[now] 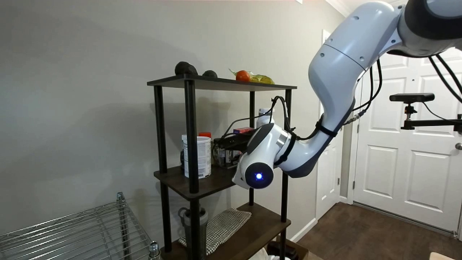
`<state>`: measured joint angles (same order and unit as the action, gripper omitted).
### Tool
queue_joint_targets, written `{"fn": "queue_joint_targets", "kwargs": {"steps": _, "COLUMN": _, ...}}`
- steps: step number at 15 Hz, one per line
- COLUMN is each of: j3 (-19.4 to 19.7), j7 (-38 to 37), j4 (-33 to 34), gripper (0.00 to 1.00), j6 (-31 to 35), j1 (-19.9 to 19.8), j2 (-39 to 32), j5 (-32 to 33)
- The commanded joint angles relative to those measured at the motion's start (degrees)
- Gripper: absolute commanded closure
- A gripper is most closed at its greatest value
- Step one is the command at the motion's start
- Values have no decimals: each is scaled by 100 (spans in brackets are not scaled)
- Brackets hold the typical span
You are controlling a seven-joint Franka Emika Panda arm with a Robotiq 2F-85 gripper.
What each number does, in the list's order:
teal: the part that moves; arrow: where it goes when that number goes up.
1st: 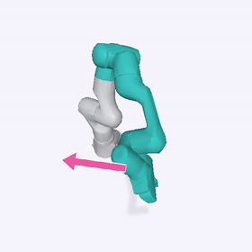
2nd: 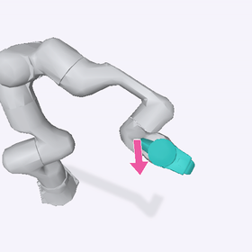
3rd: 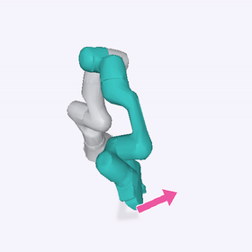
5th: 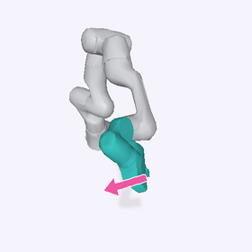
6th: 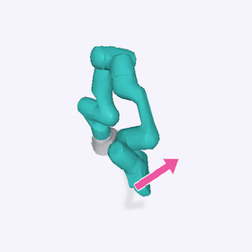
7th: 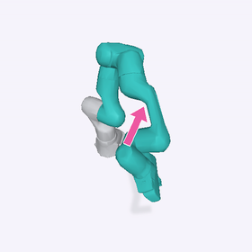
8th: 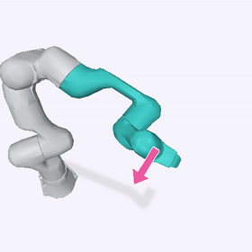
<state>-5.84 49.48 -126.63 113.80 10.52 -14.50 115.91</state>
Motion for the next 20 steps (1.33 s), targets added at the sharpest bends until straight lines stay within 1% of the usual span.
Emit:
{"fn": "queue_joint_targets", "kwargs": {"steps": 1, "j3": -59, "j7": 200, "j4": -255, "gripper": 0, "j6": -79, "j1": -53, "j2": 253, "j5": -185}}
{"fn": "queue_joint_targets", "kwargs": {"steps": 20, "j3": -80, "j7": 203, "j4": -456, "gripper": 0, "j6": -203, "j1": -45, "j2": 370, "j5": -262}}
